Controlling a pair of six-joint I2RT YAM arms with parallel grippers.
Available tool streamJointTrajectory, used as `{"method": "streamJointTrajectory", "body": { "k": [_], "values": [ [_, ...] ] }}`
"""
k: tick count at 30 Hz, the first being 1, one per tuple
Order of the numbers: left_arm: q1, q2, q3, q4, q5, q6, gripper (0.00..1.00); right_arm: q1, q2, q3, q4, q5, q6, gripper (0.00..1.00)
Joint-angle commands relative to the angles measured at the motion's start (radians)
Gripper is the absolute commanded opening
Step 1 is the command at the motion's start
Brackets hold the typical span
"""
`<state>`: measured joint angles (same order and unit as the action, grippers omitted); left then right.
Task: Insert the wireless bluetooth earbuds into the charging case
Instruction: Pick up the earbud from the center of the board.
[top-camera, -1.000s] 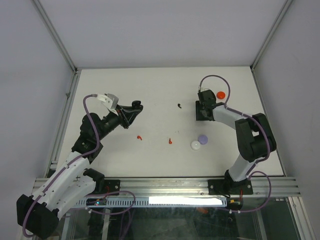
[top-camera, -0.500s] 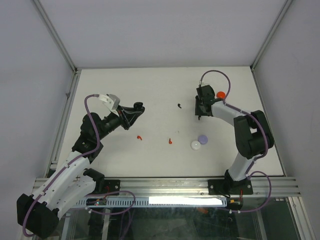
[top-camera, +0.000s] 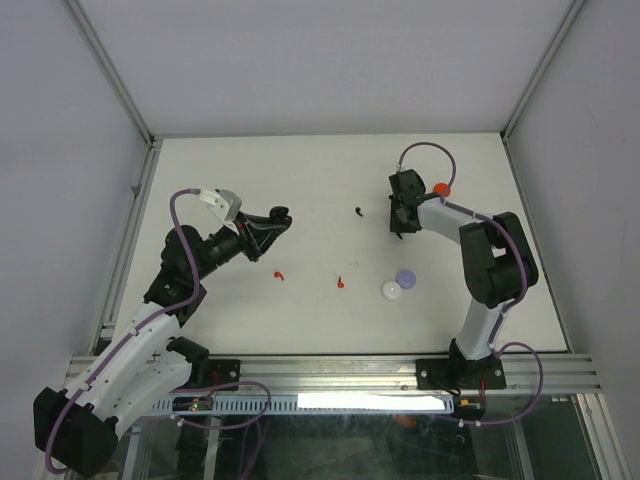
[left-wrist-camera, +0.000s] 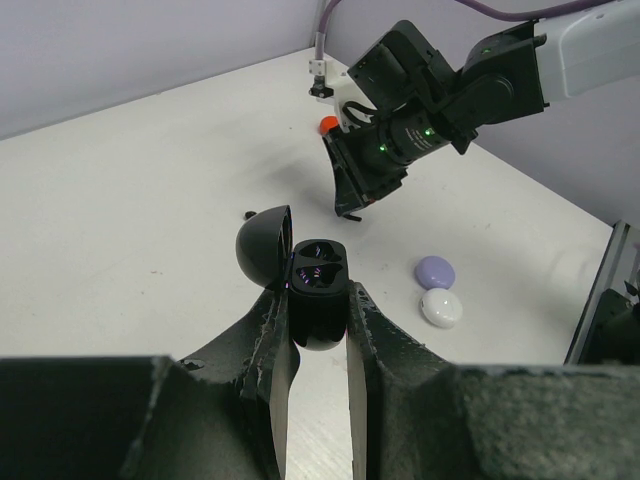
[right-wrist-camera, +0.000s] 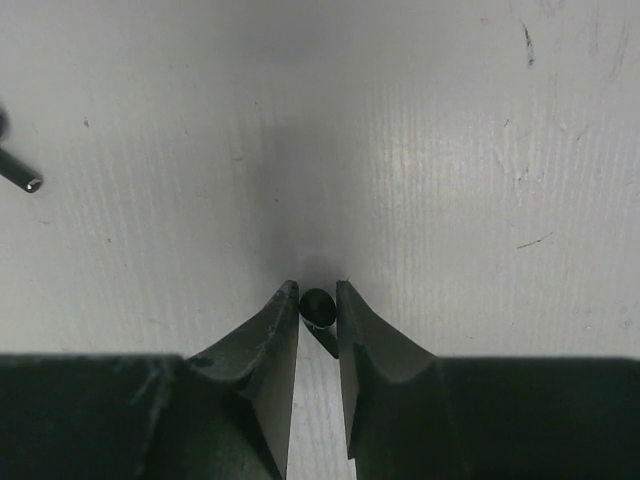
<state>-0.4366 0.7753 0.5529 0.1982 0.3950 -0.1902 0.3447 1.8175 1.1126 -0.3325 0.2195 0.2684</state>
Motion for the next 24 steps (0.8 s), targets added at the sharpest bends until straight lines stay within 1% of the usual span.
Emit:
{"method": "streamJointTrajectory", "body": {
  "k": [1, 5, 8, 11, 15, 17, 20, 24],
  "values": [
    [0.011, -0.008, 0.038, 0.039, 0.027, 0.027, 0.0, -0.002, 0.014, 0.029, -0.057, -0.013, 0.007, 0.24],
    [0.011, -0.006, 0.038, 0.038, 0.03, 0.027, 0.0, 0.001, 0.002, 0.035, -0.089, -0.017, -0.008, 0.28],
    [0.012, 0.001, 0.041, 0.039, 0.041, 0.026, 0.0, 0.002, 0.016, 0.049, -0.112, -0.022, -0.019, 0.28],
    [0.012, 0.002, 0.041, 0.039, 0.046, 0.026, 0.0, 0.007, 0.032, 0.053, -0.115, -0.025, -0.022, 0.25],
    [0.012, 0.001, 0.042, 0.038, 0.051, 0.032, 0.0, 0.011, 0.029, 0.047, -0.1, -0.035, -0.028, 0.15],
    [0.012, -0.001, 0.041, 0.04, 0.06, 0.04, 0.0, 0.013, 0.003, 0.038, -0.086, -0.042, -0.034, 0.11],
    [0.012, -0.007, 0.038, 0.044, 0.08, 0.052, 0.0, 0.017, -0.039, 0.03, -0.073, -0.066, -0.037, 0.1],
    [0.012, -0.011, 0.007, 0.104, 0.111, 0.06, 0.0, 0.039, -0.134, -0.002, -0.032, -0.111, -0.036, 0.09]
  ]
}}
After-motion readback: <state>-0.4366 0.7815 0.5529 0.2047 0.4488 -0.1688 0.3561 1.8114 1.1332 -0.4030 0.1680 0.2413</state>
